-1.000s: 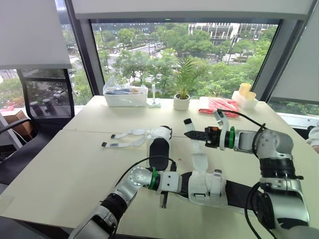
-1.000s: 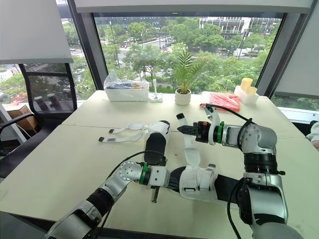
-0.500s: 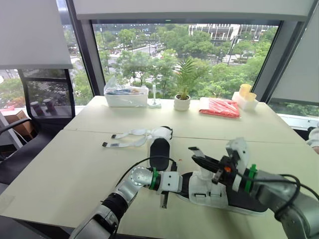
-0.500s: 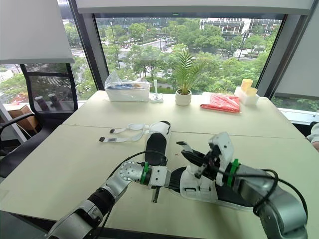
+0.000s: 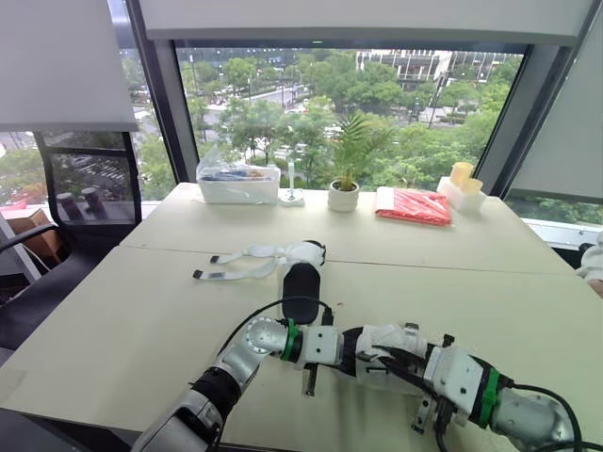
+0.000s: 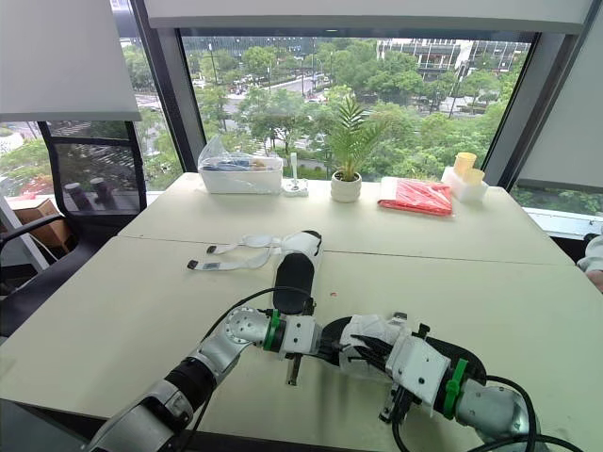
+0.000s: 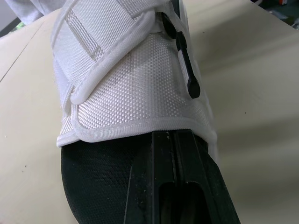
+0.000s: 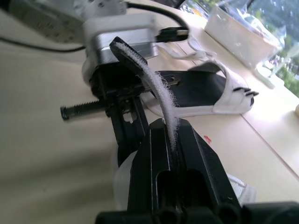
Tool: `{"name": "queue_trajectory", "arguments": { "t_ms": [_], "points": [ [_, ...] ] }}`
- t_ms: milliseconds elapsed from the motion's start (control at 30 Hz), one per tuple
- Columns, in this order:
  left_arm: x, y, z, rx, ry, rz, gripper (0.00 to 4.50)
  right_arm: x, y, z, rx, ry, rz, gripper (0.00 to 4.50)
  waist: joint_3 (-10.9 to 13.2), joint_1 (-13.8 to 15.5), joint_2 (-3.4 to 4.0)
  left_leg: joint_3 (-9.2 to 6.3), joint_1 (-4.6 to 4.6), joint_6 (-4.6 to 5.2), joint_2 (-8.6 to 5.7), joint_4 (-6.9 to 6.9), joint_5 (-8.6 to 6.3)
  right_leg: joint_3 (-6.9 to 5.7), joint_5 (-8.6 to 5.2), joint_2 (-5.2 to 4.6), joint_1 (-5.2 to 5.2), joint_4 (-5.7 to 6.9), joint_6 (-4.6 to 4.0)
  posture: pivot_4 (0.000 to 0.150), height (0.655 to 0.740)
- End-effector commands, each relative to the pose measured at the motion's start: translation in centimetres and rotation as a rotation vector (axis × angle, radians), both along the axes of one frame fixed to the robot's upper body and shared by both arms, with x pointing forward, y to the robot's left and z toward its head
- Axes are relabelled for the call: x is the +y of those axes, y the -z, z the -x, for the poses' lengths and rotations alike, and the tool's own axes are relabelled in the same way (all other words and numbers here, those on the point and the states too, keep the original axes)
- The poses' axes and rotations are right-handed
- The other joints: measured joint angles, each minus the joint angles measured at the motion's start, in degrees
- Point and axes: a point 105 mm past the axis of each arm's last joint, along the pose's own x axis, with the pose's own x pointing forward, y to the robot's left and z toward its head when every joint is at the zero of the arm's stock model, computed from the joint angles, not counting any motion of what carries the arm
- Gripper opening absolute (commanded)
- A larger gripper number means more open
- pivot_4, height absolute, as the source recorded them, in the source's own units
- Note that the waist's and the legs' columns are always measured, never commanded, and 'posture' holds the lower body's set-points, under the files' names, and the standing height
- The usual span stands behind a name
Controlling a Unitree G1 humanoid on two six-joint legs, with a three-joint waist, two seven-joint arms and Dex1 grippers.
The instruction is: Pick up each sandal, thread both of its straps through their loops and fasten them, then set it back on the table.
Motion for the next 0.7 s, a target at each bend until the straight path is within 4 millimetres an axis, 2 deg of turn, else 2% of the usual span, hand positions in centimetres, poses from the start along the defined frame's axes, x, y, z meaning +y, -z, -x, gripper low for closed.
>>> {"name": "queue_trajectory", "arguments": {
  "t_ms": [33, 67, 200, 300, 467, 533, 633, 700],
  "points": [
    [2.3, 5.7, 1.9, 0.143, 0.005, -0.223, 0.00, 0.9, 0.0, 1.2, -0.127, -0.139, 0.124, 0.62, 0.0, 0.0, 0.00, 0.00, 0.00, 0.00, 0.00, 0.00, 0.00, 0.00, 0.00, 0.00, 0.00, 0.00, 0.00, 0.150, 0.7374],
    [2.3, 5.7, 1.9, 0.142, 0.005, -0.224, 0.00, 0.9, 0.3, 1.5, -0.144, -0.173, 0.157, 0.92, 0.0, 0.0, 0.00, 0.00, 0.00, 0.00, 0.00, 0.00, 0.00, 0.00, 0.00, 0.00, 0.02, 0.00, 0.00, 0.150, 0.7374],
    [2.3, 5.7, 1.9, 0.141, 0.007, -0.227, 0.00, 0.5, 1.9, 3.3, -0.144, -0.299, 0.280, 2.98, 0.0, 0.0, -0.03, 0.00, 0.01, 0.00, 0.00, 0.00, 0.00, 0.00, 0.00, 0.00, 0.25, -0.01, -0.01, 0.150, 0.7374],
    [2.3, 5.7, 1.9, 0.138, 0.013, -0.230, 0.00, -1.4, 3.3, 4.8, -0.073, -0.360, 0.396, 4.40, 0.0, 0.0, -0.05, -0.02, 0.01, 0.00, 0.00, -0.02, 0.00, 0.00, -0.09, 0.00, 0.28, -0.04, -0.17, 0.150, 0.7374],
    [2.2, 5.8, 2.2, 0.144, 0.017, -0.227, 0.00, -4.7, 3.4, 5.2, 0.110, -0.254, 0.417, 4.40, 0.1, 0.0, -0.22, -0.02, 0.05, 0.00, 0.03, -0.05, -0.01, 0.03, -0.11, -0.03, 0.32, -0.09, -0.21, 0.150, 0.7374],
    [2.2, 5.8, 2.2, 0.146, 0.016, -0.226, 0.00, -4.9, 1.7, 4.5, 0.251, -0.093, 0.214, 4.40, 0.2, 0.1, -0.18, -0.03, 0.05, 0.01, 0.04, -0.06, -0.01, 0.07, -0.11, -0.06, 0.32, -0.12, -0.22, 0.150, 0.7374],
    [2.1, 5.8, 2.1, 0.146, 0.015, -0.226, 0.00, -4.6, 0.8, 5.3, 0.474, -0.052, 0.078, 4.40, 0.2, 0.1, -0.11, -0.09, 0.04, 0.00, 0.09, -0.17, -0.02, 0.08, -0.11, -0.21, 0.31, -0.16, -0.24, 0.150, 0.7374],
    [1.9, 5.8, 2.0, 0.143, 0.015, -0.223, 0.00, -4.2, 0.2, 5.4, 0.699, 0.014, -0.080, 4.40, 0.2, 0.1, -0.12, -0.10, 0.03, 0.00, 0.09, -0.19, -0.02, 0.06, -0.12, -0.28, 0.32, -0.20, -0.25, 0.150, 0.7374]
  ]
}}
